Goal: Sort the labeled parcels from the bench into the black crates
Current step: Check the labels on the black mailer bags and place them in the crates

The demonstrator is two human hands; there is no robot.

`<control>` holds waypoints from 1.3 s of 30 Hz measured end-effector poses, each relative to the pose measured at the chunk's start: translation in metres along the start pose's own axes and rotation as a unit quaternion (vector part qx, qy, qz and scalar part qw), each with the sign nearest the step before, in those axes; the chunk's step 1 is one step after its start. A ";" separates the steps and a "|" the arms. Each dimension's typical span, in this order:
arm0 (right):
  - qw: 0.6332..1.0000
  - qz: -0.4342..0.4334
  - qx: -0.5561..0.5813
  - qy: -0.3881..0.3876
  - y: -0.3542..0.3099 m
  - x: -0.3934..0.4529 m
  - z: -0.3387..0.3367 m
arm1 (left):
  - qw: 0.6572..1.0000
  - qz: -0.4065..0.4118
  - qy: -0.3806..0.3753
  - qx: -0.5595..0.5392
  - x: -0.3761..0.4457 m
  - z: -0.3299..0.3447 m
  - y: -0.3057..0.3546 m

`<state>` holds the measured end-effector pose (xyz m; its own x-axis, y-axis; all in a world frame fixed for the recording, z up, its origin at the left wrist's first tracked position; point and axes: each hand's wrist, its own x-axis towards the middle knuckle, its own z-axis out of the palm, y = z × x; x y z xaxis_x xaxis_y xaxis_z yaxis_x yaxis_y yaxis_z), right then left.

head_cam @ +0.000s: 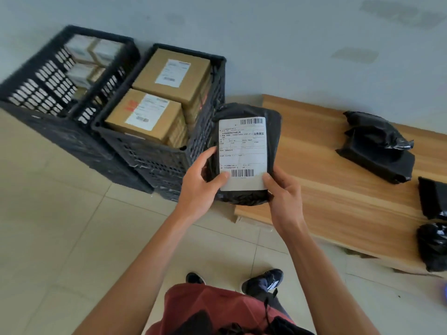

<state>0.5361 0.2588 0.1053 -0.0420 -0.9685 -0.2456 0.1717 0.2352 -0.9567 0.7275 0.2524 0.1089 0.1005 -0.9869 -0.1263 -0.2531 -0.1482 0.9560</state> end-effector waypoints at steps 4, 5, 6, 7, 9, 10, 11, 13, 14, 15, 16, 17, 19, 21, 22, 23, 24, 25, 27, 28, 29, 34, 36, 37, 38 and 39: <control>0.999 -0.011 -0.006 -0.053 0.008 -0.008 0.075 | 0.999 -0.010 0.053 0.001 -0.017 -0.073 -0.020; 0.998 -0.015 -0.008 -0.068 0.009 -0.010 0.094 | 0.998 -0.015 0.068 0.002 -0.021 -0.090 -0.024; 0.996 -0.016 -0.015 -0.082 0.011 -0.012 0.111 | 0.996 -0.020 0.084 0.001 -0.025 -0.106 -0.028; 0.995 -0.016 -0.025 -0.094 0.012 -0.013 0.128 | 0.995 -0.026 0.100 -0.001 -0.029 -0.121 -0.032; 0.992 -0.016 -0.047 -0.117 0.015 -0.015 0.158 | 0.991 -0.033 0.129 -0.012 -0.037 -0.148 -0.040; 0.990 -0.015 -0.058 -0.126 0.017 -0.015 0.171 | 0.989 -0.037 0.143 -0.018 -0.039 -0.160 -0.044; 0.989 -0.013 -0.068 -0.133 0.019 -0.013 0.183 | 0.987 -0.043 0.155 -0.022 -0.040 -0.170 -0.047; 0.986 -0.008 -0.085 -0.144 0.023 -0.007 0.206 | 0.982 -0.055 0.178 -0.032 -0.040 -0.188 -0.053; 0.985 -0.004 -0.088 -0.149 0.026 -0.003 0.216 | 0.980 -0.059 0.186 -0.037 -0.039 -0.196 -0.057; 0.984 0.000 -0.087 -0.155 0.028 0.002 0.226 | 0.978 -0.063 0.193 -0.039 -0.037 -0.203 -0.061; 0.983 0.004 -0.086 -0.159 0.030 0.007 0.235 | 0.977 -0.067 0.198 -0.041 -0.033 -0.211 -0.064; 0.983 0.008 -0.087 -0.162 0.032 0.014 0.245 | 0.976 -0.071 0.202 -0.042 -0.028 -0.218 -0.067; 0.982 0.015 -0.090 -0.167 0.035 0.029 0.264 | 0.973 -0.078 0.212 -0.042 -0.014 -0.234 -0.072; 0.981 0.020 -0.088 -0.174 0.037 0.048 0.285 | 0.972 -0.082 0.217 -0.034 0.005 -0.251 -0.074; 0.980 0.023 -0.088 -0.178 0.036 0.059 0.296 | 0.971 -0.086 0.219 -0.028 0.015 -0.259 -0.075; 0.979 0.023 -0.086 -0.183 0.035 0.069 0.307 | 0.971 -0.090 0.222 -0.021 0.025 -0.268 -0.076; 0.979 0.022 -0.083 -0.186 0.034 0.080 0.318 | 0.970 -0.093 0.224 -0.014 0.035 -0.276 -0.077; 0.978 0.023 -0.082 -0.188 0.032 0.089 0.328 | 0.970 -0.096 0.225 -0.009 0.045 -0.284 -0.077; 0.978 0.026 -0.087 -0.189 0.030 0.109 0.348 | 0.967 -0.105 0.233 0.005 0.064 -0.299 -0.079; 0.977 0.028 -0.089 -0.191 0.029 0.117 0.357 | 0.965 -0.110 0.239 0.016 0.073 -0.306 -0.079; 0.976 0.029 -0.093 -0.193 0.028 0.126 0.366 | 0.962 -0.114 0.245 0.029 0.081 -0.312 -0.080; 0.974 0.032 -0.118 -0.190 0.032 0.159 0.408 | 0.953 -0.109 0.275 0.058 0.112 -0.343 -0.084; 0.972 0.030 -0.132 -0.194 0.035 0.170 0.425 | 0.950 -0.112 0.278 0.085 0.123 -0.357 -0.088; 0.970 0.027 -0.146 -0.192 0.037 0.175 0.434 | 0.949 -0.117 0.276 0.092 0.129 -0.366 -0.090; 0.969 0.023 -0.159 -0.190 0.039 0.180 0.444 | 0.949 -0.122 0.274 0.092 0.134 -0.375 -0.091; 0.967 0.019 -0.169 -0.188 0.040 0.184 0.454 | 0.950 -0.124 0.273 0.089 0.139 -0.385 -0.092</control>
<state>0.9821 0.0523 0.0924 0.3290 -0.9052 -0.2690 -0.1683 0.2241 -0.9599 1.1349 0.1536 0.1050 0.6500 -0.7470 -0.1396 -0.3096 -0.4280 0.8491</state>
